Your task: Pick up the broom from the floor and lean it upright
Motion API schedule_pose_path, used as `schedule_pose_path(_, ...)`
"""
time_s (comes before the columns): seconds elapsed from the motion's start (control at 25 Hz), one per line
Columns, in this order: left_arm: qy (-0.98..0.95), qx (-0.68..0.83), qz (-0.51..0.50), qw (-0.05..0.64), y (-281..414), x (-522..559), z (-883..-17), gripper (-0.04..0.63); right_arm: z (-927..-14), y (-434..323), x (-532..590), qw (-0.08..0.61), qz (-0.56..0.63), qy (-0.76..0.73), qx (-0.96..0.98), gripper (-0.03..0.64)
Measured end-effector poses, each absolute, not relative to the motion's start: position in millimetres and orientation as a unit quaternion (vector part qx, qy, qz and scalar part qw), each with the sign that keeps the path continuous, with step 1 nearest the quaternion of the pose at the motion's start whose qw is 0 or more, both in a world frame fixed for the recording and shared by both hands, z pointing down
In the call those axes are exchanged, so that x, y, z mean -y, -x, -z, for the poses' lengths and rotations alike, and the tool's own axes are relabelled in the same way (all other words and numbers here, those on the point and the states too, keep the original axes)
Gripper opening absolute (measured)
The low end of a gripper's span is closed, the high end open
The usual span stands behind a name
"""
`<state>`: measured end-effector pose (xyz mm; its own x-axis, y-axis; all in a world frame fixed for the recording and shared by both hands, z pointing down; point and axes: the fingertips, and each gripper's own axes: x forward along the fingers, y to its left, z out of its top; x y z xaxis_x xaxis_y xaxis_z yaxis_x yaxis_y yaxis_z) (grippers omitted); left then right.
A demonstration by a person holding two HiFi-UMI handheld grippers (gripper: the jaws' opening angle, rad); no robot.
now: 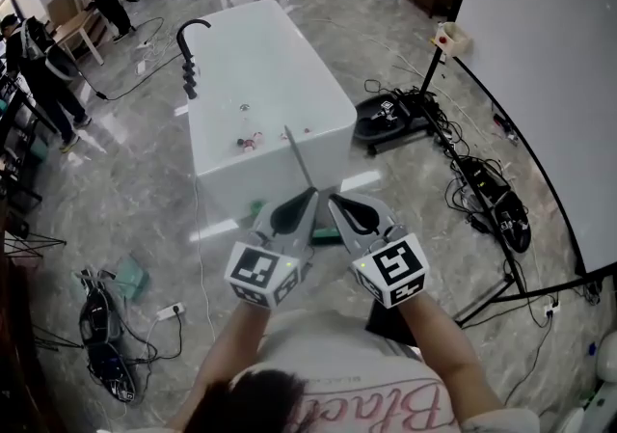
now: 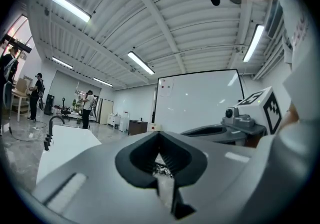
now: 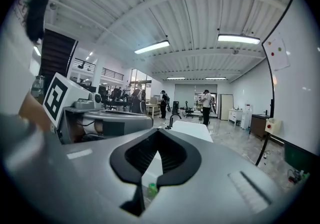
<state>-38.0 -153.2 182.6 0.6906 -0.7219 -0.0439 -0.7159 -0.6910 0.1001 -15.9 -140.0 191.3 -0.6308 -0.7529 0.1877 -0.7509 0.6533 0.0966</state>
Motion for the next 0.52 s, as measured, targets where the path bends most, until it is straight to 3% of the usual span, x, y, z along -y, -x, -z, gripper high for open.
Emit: schedule_pose_path(0.52, -0.922, 0.385, 0.045, 0.012, 30.1, 150.6, -167.8, -0.002, -177.9, 9.8, 144.2, 0.088, 0.016, -0.42, 0.903, 0.0)
